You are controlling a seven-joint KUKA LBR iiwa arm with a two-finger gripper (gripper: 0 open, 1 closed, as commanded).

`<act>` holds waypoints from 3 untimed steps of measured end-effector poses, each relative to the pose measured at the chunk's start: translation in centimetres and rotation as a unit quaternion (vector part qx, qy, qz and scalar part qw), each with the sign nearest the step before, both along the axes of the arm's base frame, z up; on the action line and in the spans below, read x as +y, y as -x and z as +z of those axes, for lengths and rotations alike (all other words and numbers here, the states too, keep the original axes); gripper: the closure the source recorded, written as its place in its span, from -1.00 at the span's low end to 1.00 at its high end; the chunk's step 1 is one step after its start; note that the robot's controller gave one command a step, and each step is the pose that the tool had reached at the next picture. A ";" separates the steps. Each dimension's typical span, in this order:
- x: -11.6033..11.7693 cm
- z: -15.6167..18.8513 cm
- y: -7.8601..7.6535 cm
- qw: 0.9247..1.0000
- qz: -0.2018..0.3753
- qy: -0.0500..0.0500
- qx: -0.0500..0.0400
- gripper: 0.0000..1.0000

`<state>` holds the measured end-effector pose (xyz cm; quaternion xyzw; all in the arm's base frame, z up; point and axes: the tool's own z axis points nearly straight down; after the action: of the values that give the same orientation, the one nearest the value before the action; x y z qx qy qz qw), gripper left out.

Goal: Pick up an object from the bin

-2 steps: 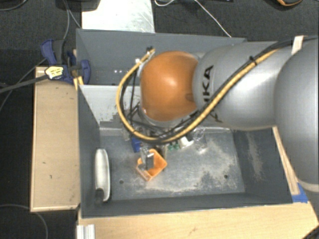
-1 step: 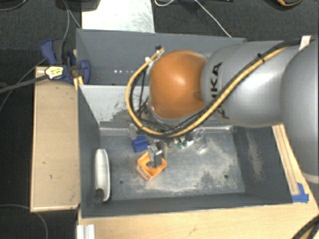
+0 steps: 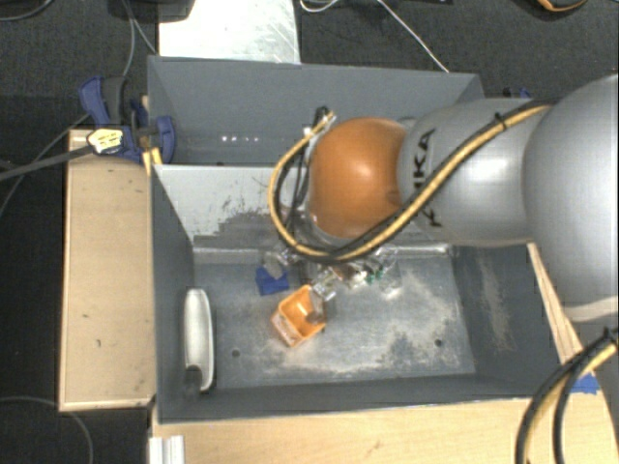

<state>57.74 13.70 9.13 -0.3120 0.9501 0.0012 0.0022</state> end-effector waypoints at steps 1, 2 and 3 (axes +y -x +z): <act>-1.1 -1.5 4.0 0.997 -0.080 -0.001 -0.001 1.00; -1.2 -1.5 4.0 0.997 -0.082 -0.001 0.000 1.00; -1.2 -1.6 4.0 0.996 -0.084 -0.001 0.000 1.00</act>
Offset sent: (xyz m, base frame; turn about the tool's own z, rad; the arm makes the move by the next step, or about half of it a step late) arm 0.0000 0.0000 0.0000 0.0000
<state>53.73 12.53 7.58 -0.2306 0.9730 0.0020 0.0027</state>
